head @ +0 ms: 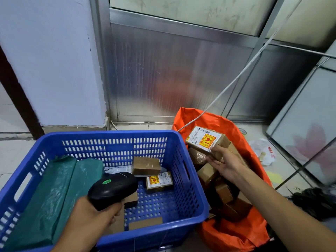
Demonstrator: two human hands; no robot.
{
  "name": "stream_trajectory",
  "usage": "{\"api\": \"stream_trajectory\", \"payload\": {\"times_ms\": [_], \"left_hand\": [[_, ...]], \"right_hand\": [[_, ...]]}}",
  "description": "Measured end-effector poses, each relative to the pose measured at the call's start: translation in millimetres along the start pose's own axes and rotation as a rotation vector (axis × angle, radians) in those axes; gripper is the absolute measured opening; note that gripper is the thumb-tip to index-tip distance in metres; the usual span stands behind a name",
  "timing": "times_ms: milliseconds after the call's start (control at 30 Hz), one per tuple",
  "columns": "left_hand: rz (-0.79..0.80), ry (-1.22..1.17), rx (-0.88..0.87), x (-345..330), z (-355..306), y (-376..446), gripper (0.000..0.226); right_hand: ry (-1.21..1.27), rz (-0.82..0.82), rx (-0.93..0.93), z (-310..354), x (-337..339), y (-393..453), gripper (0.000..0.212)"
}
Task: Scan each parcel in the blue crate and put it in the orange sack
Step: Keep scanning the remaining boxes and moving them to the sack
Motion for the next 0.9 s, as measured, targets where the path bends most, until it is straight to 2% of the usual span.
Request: {"api": "stream_trajectory", "payload": {"times_ms": [200,333,467,633,733,833,900], "left_hand": [[0.009,0.010,0.005,1,0,0,0.010],[0.025,0.006,0.015,1,0,-1,0.008],[0.022,0.014,0.010,0,-1,-1,0.007],[0.020,0.029,0.019,-2,0,0,0.007],[0.009,0.038,0.026,-2,2,2,0.008],[0.004,0.034,0.033,-3,2,3,0.008],[0.000,0.024,0.016,-4,0,2,0.007]], "right_hand": [[0.069,-0.061,0.005,18,13,5,0.021],[0.056,-0.094,0.013,27,22,11,0.032],[0.060,-0.096,-0.001,31,26,15,0.013],[0.042,-0.139,0.019,33,37,29,0.014],[0.044,-0.197,0.041,35,44,36,0.007],[0.051,-0.294,0.105,34,54,44,0.038],[0.048,-0.318,0.083,29,58,46,0.049]]}}
Point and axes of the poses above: each hand's wrist, its own y-axis towards the middle knuckle, its own x-axis out of the back of the hand, z = x × y, the point moved 6 cm from there along y, towards the middle knuckle, and after that the axes turned 6 degrees about -x, right-handed, at the moved point
